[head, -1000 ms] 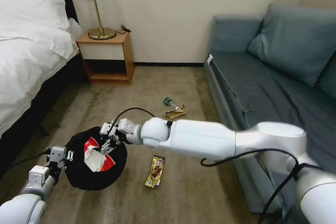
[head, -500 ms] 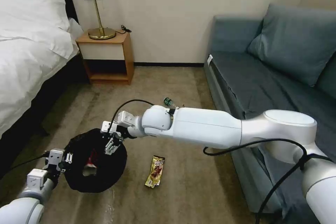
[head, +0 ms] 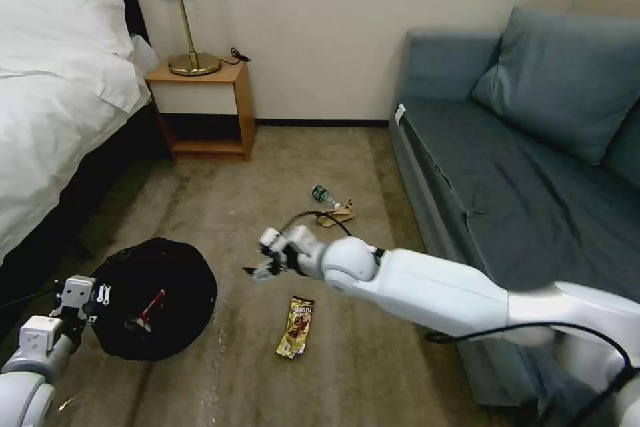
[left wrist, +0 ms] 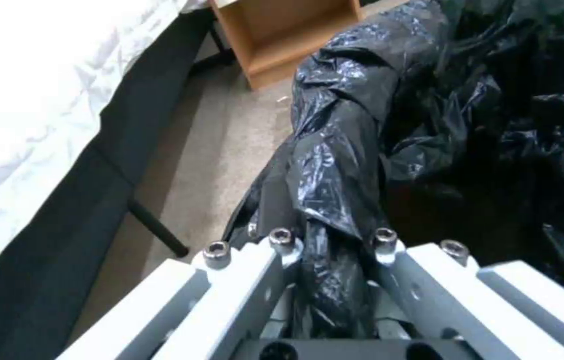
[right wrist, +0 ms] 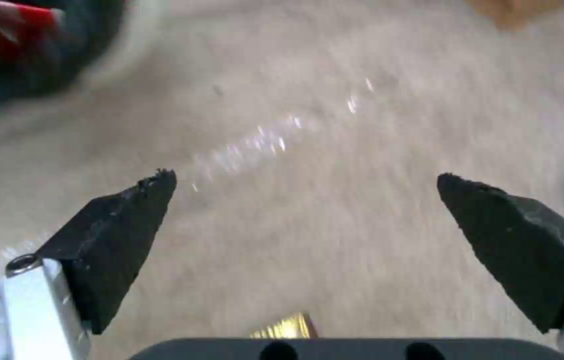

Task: Pick up the trash bin, then pick up the garbage on the floor and place it into the trash bin.

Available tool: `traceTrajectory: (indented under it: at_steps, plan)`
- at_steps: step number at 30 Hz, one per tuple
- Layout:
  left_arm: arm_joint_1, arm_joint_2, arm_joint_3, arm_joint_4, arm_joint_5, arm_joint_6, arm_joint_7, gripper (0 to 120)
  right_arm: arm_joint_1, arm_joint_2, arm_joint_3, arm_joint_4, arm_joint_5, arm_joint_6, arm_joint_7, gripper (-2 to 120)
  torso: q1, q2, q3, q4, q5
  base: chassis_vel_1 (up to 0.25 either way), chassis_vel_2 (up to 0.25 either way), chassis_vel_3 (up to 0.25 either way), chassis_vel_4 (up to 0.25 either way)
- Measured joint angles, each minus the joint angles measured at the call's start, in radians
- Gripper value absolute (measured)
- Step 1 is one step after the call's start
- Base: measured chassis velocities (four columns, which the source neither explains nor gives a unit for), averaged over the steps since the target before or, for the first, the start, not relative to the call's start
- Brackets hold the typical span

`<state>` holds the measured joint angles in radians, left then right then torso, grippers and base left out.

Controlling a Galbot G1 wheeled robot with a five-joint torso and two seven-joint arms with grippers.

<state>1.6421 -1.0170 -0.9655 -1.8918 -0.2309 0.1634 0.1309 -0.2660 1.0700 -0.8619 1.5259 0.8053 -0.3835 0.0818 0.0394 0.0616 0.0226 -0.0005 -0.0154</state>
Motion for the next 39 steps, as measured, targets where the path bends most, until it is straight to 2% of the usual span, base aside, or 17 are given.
traceTrajectory:
  at_steps: [4,9,17,24,30,39]
  plan:
    - [0.005,0.016,-0.009,0.001,-0.002,0.000,0.000,4,-0.057,-0.021,0.017,-0.024,-0.028,0.001,-0.015,100,0.000,0.000,0.000,0.0002,0.0001,0.000,0.000,0.000,0.000]
    - [0.011,0.034,-0.018,-0.003,-0.008,0.005,0.000,4,-0.119,-0.012,0.034,-0.073,-0.053,0.001,-0.036,100,0.000,0.000,0.000,0.0002,0.0000,0.000,0.000,0.000,0.000]
    - [0.035,0.060,-0.032,-0.019,-0.014,0.012,0.000,4,-0.214,0.079,0.059,-0.204,-0.167,0.051,-0.105,100,0.000,0.000,0.000,0.0004,0.0000,0.000,0.000,0.000,0.000]
    - [0.052,0.067,-0.039,-0.026,-0.014,0.013,0.000,4,-0.256,0.146,0.079,-0.308,-0.221,0.103,-0.116,100,0.000,0.000,0.000,0.0003,-0.0001,0.000,0.000,0.000,0.000]
    - [0.095,0.075,-0.057,-0.049,-0.014,0.013,0.003,4,-0.314,0.224,0.140,-0.495,-0.324,0.196,-0.124,100,0.000,0.000,0.000,0.0002,0.0000,0.000,0.000,0.000,0.000]
    - [0.153,0.080,-0.082,-0.084,-0.018,0.013,0.003,4,-0.353,0.269,0.227,-0.596,-0.430,0.254,-0.117,100,0.000,0.000,0.000,0.0002,0.0000,0.000,0.000,0.000,0.000]
